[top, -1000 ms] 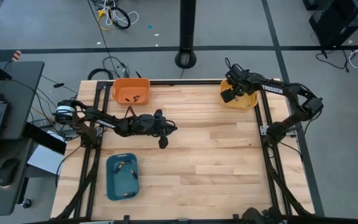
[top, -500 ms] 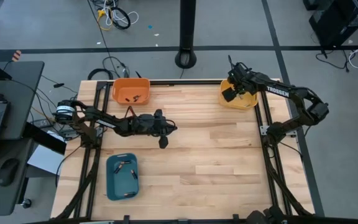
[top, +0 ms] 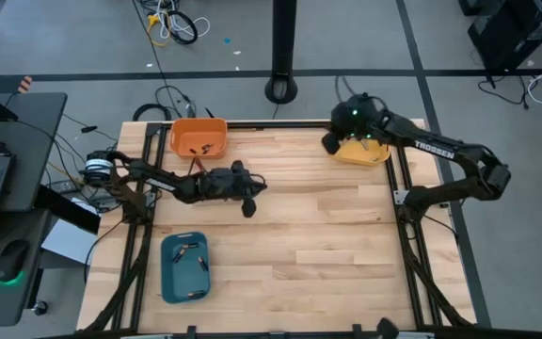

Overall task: Sort batteries
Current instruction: Put the small copper and black battery into the orange bin

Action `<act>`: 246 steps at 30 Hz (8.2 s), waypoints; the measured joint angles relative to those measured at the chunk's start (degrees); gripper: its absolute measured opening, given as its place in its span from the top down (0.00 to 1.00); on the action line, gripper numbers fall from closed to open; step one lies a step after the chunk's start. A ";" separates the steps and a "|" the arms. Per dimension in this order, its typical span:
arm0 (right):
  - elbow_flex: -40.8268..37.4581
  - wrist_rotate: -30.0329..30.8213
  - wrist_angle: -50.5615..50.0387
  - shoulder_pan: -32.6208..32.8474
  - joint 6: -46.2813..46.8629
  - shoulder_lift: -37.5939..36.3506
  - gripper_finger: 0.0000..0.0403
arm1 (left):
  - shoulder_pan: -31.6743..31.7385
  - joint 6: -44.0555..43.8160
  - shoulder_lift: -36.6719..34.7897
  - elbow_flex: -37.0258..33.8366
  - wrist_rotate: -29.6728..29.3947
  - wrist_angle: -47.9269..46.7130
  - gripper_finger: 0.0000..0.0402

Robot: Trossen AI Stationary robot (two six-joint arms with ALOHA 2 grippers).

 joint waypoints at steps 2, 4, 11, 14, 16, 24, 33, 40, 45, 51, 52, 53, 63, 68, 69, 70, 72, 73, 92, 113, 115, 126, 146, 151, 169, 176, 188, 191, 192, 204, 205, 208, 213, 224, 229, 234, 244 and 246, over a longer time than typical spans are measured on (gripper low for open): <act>-0.02 1.30 1.12 2.96 -1.82 0.80 0.97 | 2.54 -1.42 0.00 2.02 1.69 -5.34 0.98; -0.02 3.56 2.55 5.75 -2.14 1.10 0.96 | 5.05 -1.00 0.02 5.56 2.75 -14.19 0.99; -0.02 15.24 1.36 13.75 -1.76 -0.70 0.98 | 12.40 7.67 0.94 20.16 -6.03 -39.72 0.99; -0.02 17.54 0.98 16.51 -1.17 -1.05 0.98 | 16.59 8.90 3.26 24.26 -6.93 -45.34 0.99; -0.09 17.66 1.02 18.24 -0.27 -1.06 0.97 | 19.01 9.56 6.17 26.25 -6.97 -46.90 0.99; -6.10 18.33 10.33 25.54 0.44 -2.14 0.98 | 24.35 8.35 17.59 35.08 -5.36 -47.38 0.99; -10.14 23.21 12.40 29.51 2.91 -2.21 0.98 | 26.86 5.87 24.68 43.99 -6.19 -52.47 0.99; -10.45 23.43 12.65 30.37 3.13 -2.31 0.98 | 27.88 5.11 27.26 46.84 -7.23 -54.37 0.99; -10.45 23.50 13.12 30.50 3.06 -2.31 0.98 | 28.23 4.94 27.23 46.86 -9.70 -54.77 0.99; -10.45 23.50 13.14 30.50 2.96 -2.31 0.97 | 28.94 4.65 27.23 46.86 -9.73 -52.77 0.99; -10.45 23.50 13.16 30.52 2.94 -2.31 0.97 | 29.21 4.49 27.23 46.86 -9.71 -52.40 0.99; -10.45 23.50 13.28 30.52 2.93 -2.31 0.97 | 29.58 4.43 27.23 46.86 -9.71 -52.27 0.99; -10.45 23.50 13.77 30.52 2.55 -2.31 0.97 | 31.31 4.65 28.35 46.93 -7.46 -51.64 0.99; -10.45 23.50 14.02 30.53 2.45 -2.31 0.97 | 31.41 4.36 29.05 47.30 -7.19 -51.08 0.99; -10.45 23.50 14.01 30.56 2.45 -2.31 0.97 | 31.39 4.36 29.07 47.30 -7.19 -50.92 0.99; -10.45 23.50 14.09 30.56 2.44 -2.31 0.97 | 31.39 4.36 29.08 47.30 -7.13 -50.87 0.99; -10.45 23.48 14.09 30.56 2.43 -2.31 0.97 | 31.41 4.56 29.09 47.31 -6.40 -51.33 0.99; -10.45 23.48 14.08 30.56 2.43 -2.31 0.97 | 31.42 4.52 29.11 47.33 -6.16 -51.64 0.99; -10.45 23.28 13.82 30.56 1.38 -2.31 0.97 | 31.37 10.78 25.99 47.41 -2.25 -52.93 0.99; -10.45 21.59 13.75 30.56 1.13 -2.31 0.97 | 31.10 33.14 25.51 47.61 4.83 -65.82 0.99; -10.45 21.58 13.75 30.56 1.12 -2.31 0.97 | 31.10 32.86 24.85 47.59 4.78 -65.82 0.99; -10.45 21.55 13.78 30.56 0.97 -2.31 0.97 | 30.82 32.86 20.38 47.61 9.08 -72.25 0.97; -10.45 21.31 13.76 30.56 0.97 -2.31 0.97 | 32.36 32.67 25.21 47.59 9.79 -65.66 0.58; -10.45 21.23 13.65 30.82 0.98 -2.29 0.97 | 33.36 31.77 26.90 47.78 11.09 -65.72 0.58; -10.45 21.20 13.54 30.82 0.97 -2.29 0.97 | 32.85 34.12 27.52 47.80 12.08 -68.16 0.80; -10.45 21.20 13.51 30.82 0.92 -2.29 0.97 | 32.79 34.81 27.49 47.77 11.36 -68.92 0.94; -11.80 21.25 15.20 31.33 -0.98 -2.29 0.98 | 32.52 34.65 22.45 47.11 9.55 -70.82 0.94; -14.25 21.25 18.30 31.35 -1.00 -2.29 0.98 | 32.37 34.60 21.15 47.28 10.74 -70.82 0.94; -15.30 21.22 20.13 31.33 -1.02 -2.29 0.98 | 32.25 34.56 20.92 47.28 11.24 -70.84 0.94; -23.41 18.36 30.57 31.30 1.96 -2.29 0.98 | 31.63 32.63 11.03 47.44 8.88 -75.07 0.95; -23.53 18.36 30.54 31.30 2.01 -2.29 0.98 | 31.63 32.07 9.76 47.45 7.83 -76.35 0.95; -23.61 18.35 30.62 31.30 2.04 -2.29 0.98 | 31.62 29.46 5.91 47.45 3.46 -80.20 0.95; -23.63 18.34 30.86 31.34 2.42 -2.29 0.98 | 33.56 19.71 1.30 46.50 -2.88 -86.93 0.95; -23.63 18.30 31.02 32.45 3.21 -2.29 0.98 | 39.71 10.49 -1.33 34.76 -3.37 -90.28 0.95; -23.63 18.30 31.17 32.44 3.50 -2.29 0.98 | 41.93 9.96 -1.16 29.70 -1.26 -87.42 0.95; -23.63 18.29 32.64 32.44 3.45 -2.29 0.97 | 43.64 9.20 -1.16 26.75 0.65 -82.99 0.95; -23.63 18.29 32.70 32.38 3.32 -2.29 0.97 | 43.34 12.57 -1.16 25.97 1.51 -80.17 0.79; -23.63 18.28 32.67 32.38 3.10 -2.29 0.97 | 43.30 12.51 -1.16 25.99 1.51 -79.11 0.77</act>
